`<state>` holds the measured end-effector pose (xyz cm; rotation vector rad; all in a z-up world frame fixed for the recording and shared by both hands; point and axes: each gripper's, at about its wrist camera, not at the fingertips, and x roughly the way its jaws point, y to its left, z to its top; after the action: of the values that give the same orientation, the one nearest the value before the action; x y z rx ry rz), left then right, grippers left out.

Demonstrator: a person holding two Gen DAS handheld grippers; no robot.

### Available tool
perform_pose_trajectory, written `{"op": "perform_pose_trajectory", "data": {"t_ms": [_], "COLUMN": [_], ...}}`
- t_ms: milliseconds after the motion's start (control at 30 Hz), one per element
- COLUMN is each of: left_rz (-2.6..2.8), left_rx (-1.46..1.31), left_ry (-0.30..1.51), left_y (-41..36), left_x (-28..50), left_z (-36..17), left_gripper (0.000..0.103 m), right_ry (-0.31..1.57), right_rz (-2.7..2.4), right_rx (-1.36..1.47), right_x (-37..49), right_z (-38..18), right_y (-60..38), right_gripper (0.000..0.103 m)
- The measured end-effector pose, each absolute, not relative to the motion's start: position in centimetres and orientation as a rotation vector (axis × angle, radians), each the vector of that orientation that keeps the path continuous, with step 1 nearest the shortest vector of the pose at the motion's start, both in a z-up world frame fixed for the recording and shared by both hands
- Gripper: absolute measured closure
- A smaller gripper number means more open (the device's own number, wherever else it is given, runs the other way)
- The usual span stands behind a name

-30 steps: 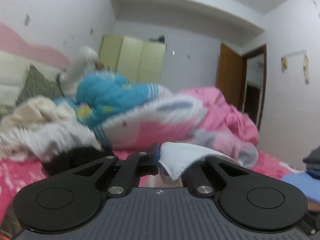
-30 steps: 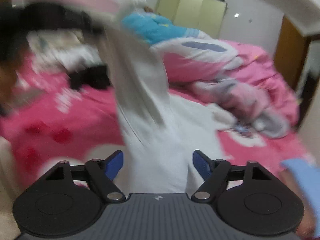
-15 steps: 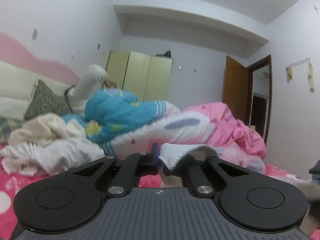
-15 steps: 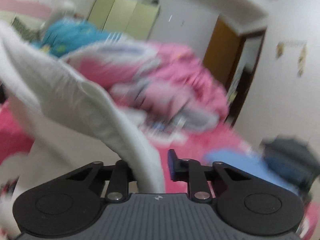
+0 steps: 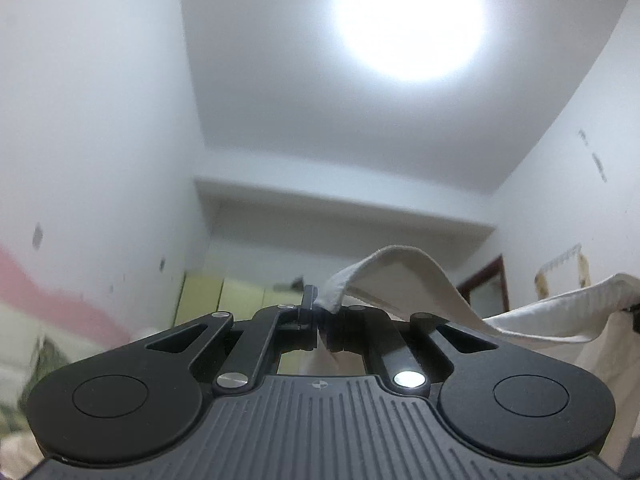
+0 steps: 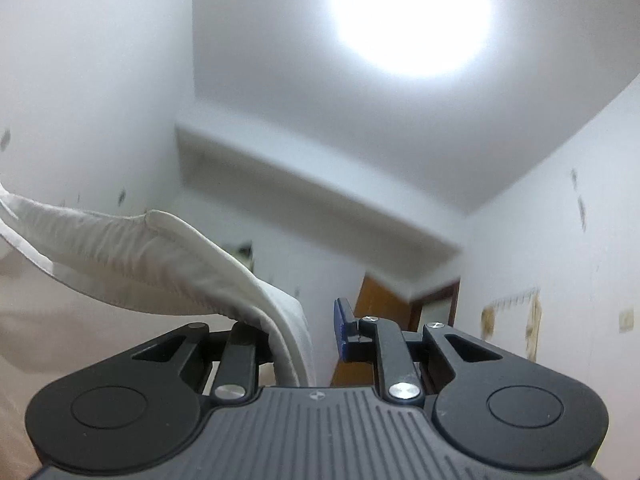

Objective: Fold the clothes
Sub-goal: 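Lift the white shirt high with both tools, shaking it out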

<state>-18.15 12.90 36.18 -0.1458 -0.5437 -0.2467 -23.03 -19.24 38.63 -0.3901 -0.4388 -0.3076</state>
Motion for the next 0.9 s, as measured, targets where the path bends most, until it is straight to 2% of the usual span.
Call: {"op": "perform_pose_trajectory", "data": {"t_ms": [200,433,767,900], "left_rz": [-0.252,-0.243,-0.230,-0.216], "left_rx": [-0.109,-0.081,-0.032,-0.028], "left_ry": [-0.621,-0.649,-0.618,-0.542], "left_y": [12.8,12.0,9.9,8.8], "left_x": [-22.4,-24.9,-22.6,-18.4], "left_z": [38.9,39.3,39.8,38.7], "left_gripper": [0.101,0.101,0.101,0.101], "right_ry": [-0.546,-0.594,-0.571,-0.507], "right_rz": [-0.290,-0.288,-0.306,-0.303], "right_rx": [-0.390,-0.397,-0.430,-0.419], "right_x": [-28.4,-31.3,-28.8,-24.9], "right_z": [41.6,41.3,40.8,40.1], "right_y": [-19.9,-20.9,-20.9,-21.7], "right_gripper": [0.083,0.083,0.083,0.083]}}
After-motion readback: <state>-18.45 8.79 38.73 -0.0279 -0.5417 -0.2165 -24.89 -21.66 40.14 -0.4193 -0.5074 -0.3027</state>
